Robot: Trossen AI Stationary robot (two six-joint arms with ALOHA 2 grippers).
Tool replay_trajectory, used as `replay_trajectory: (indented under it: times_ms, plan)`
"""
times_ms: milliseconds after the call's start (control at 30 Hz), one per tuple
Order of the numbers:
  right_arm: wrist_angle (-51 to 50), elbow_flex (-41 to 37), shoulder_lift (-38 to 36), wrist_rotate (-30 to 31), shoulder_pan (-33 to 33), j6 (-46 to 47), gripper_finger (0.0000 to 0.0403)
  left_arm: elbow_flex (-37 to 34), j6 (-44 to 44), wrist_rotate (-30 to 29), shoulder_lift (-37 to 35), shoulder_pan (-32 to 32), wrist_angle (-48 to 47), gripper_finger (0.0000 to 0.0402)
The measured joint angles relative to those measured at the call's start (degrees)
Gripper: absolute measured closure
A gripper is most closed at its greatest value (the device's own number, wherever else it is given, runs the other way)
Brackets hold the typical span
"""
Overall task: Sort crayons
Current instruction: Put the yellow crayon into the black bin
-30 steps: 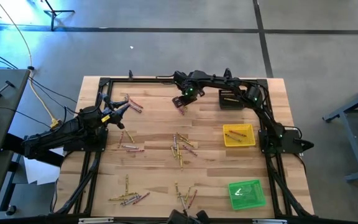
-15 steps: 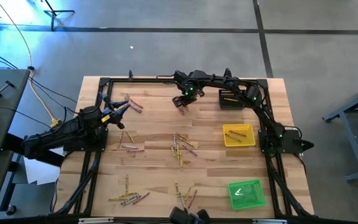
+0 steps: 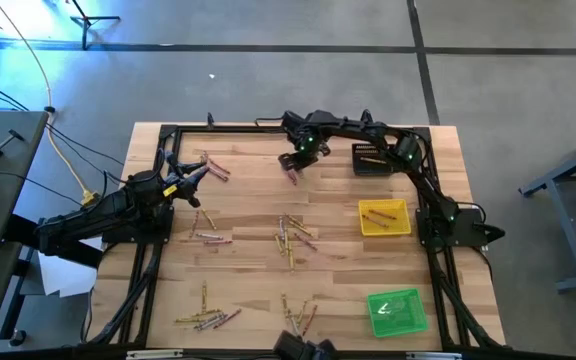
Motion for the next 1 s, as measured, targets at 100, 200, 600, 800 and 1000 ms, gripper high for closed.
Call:
replay_trajectory:
  times_ms: [100,200,600,800,1000]
  plan:
    - [-1.3,0.0,0.0,-0.8,0.3,-1.1,0.0318,0.0,0.0,0.0,0.0,0.0,0.0,0.0324]
    - [-3.1,0.0,0.0,-1.2,0.5,-1.3,0.0318,0.0,0.0,0.0,0.0,0.0,0.0,0.0324]
    - [-6.0,0.0,0.0,-1.2,0.7,-2.3,0.0318,0.0,0.0,0.0,0.0,0.0,0.0,0.0324]
    - [-4.9,0.0,0.0,-1.0,0.8,-2.1,0.0318,0.0,0.0,0.0,0.0,0.0,0.0,0.0324]
    - [-4.0,-0.1,0.0,-1.0,1.5,-2.2,0.0318,0.0,0.0,0.0,0.0,0.0,0.0,0.0324]
